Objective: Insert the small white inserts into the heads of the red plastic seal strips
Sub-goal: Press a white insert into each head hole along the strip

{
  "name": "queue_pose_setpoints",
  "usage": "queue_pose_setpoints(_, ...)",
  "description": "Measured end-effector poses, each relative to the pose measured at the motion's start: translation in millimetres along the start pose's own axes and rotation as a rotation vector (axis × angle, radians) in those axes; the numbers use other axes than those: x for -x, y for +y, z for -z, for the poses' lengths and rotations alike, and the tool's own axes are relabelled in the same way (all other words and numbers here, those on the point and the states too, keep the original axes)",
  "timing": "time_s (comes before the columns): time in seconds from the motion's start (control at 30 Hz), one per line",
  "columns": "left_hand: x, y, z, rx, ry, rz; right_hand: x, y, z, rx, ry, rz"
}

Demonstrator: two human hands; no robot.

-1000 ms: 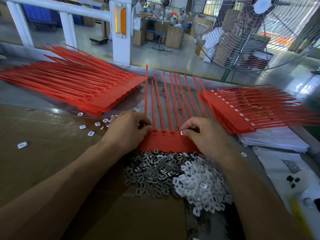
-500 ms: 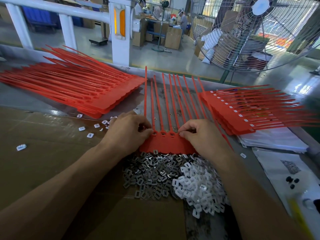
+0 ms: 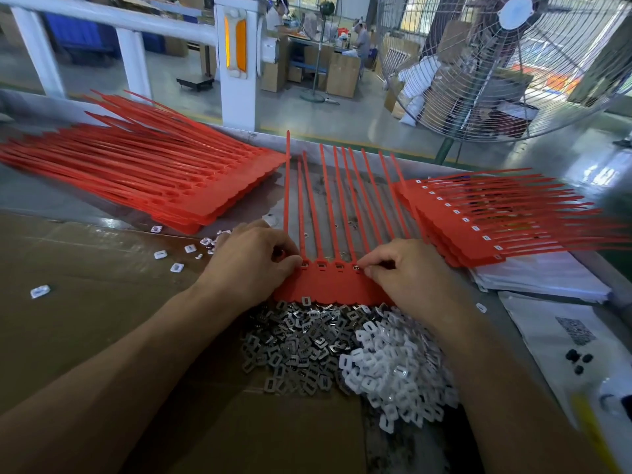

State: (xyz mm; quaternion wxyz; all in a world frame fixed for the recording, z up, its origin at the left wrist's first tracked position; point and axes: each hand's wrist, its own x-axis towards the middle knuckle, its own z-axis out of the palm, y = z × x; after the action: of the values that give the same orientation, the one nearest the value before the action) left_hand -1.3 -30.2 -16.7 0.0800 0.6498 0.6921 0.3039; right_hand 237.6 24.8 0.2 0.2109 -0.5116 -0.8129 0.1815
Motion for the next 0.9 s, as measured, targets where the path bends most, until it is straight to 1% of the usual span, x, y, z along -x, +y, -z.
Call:
queue_pose_setpoints(0.13, 1, 0, 0, 0.007, -0.001, 0.003, 0, -1, 1, 0.048, -0.016, 0.026)
queue_pose_setpoints(0.3, 1, 0, 0, 0.011, 0.0, -0.002, 3, -3, -4, -0.002, 0.047, 0.021)
queue_pose_setpoints(0.43, 1, 0, 0, 0.013, -0.003, 0.0, 5, -3, -1, -0.082, 0.005, -0.014)
queue_pose_setpoints(0.6, 1, 0, 0, 0.002, -0.005, 0.002, 5, -4, 0, -0.042, 0.002, -0.024)
queue_pose_setpoints(0.77, 1, 1, 2, 0.011, -0.001, 0.0, 6, -8, 0, -0.022, 0.027, 0.015)
queue_pose_setpoints(0.83, 1, 1, 2, 0.012, -0.003, 0.005, 7, -11, 0, -0.056, 0.049, 0.075)
queue_pose_setpoints(0.9, 1, 1, 2, 0.014, -0.002, 0.01, 11, -19, -2, -0.125, 0.033, 0.148)
